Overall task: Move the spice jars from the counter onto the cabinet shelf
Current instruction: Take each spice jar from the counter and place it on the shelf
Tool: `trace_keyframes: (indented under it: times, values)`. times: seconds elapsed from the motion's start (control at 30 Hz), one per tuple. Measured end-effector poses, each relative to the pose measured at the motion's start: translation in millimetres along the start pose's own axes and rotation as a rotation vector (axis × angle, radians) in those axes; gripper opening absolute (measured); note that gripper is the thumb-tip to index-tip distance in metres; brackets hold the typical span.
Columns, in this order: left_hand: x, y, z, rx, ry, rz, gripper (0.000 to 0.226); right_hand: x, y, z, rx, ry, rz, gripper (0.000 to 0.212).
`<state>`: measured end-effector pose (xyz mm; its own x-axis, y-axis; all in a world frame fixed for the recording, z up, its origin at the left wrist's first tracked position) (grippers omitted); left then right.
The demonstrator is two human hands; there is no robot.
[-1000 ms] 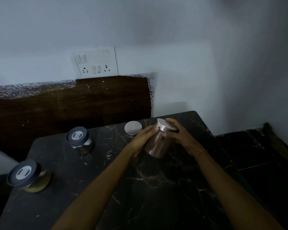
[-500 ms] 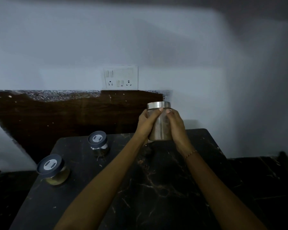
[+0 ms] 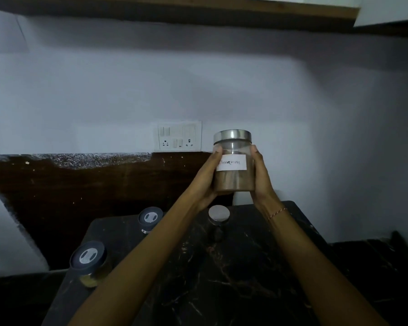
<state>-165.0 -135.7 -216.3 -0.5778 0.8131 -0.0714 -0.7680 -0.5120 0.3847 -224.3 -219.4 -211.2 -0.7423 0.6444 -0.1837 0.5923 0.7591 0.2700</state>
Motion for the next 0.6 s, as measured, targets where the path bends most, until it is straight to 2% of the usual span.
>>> trace_keyframes:
  times: [0.07, 0.17, 0.3, 0.4, 0.5, 0.6]
  values:
    - [4.0, 0.9, 11.5, -0.043, 0.055, -0.040, 0.052, -1.3, -0.2, -9.1, 0.100, -0.067, 0.038, 0.036]
    - [8.4, 0.9, 26.8, -0.103, 0.124, -0.008, 0.058, 0.2, 4.5, -24.7, 0.196, -0.164, 0.046, 0.029]
    - [10.8, -2.0, 39.5, -0.193, 0.209, 0.039, 0.046, 8.3, 13.1, -32.6, 0.269, -0.187, -0.075, 0.023]
    - [13.4, -7.5, 41.7, -0.167, 0.196, 0.076, 0.042, 13.1, 17.7, -36.5, 0.311, -0.163, -0.124, 0.033]
    - [14.5, -13.9, 45.7, -0.109, 0.153, 0.053, 0.035, 15.0, 19.4, -44.7, 0.356, -0.167, -0.146, 0.022]
    - [16.9, -14.4, 55.2, -0.121, 0.183, -0.018, 0.035, 16.0, 21.3, -52.4, 0.390, -0.174, -0.157, 0.022]
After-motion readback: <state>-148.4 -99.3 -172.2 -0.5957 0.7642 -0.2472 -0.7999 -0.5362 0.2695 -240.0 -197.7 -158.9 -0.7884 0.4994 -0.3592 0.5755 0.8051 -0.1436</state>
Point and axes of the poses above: each hand's wrist, its own x-axis away from the middle knuckle, its own y-axis out of the palm, z = x × y, the point moved 6 cm from there along -x, towards the middle knuckle, and after that the axes turned 4 degrees about z, right-handed, at the moved point
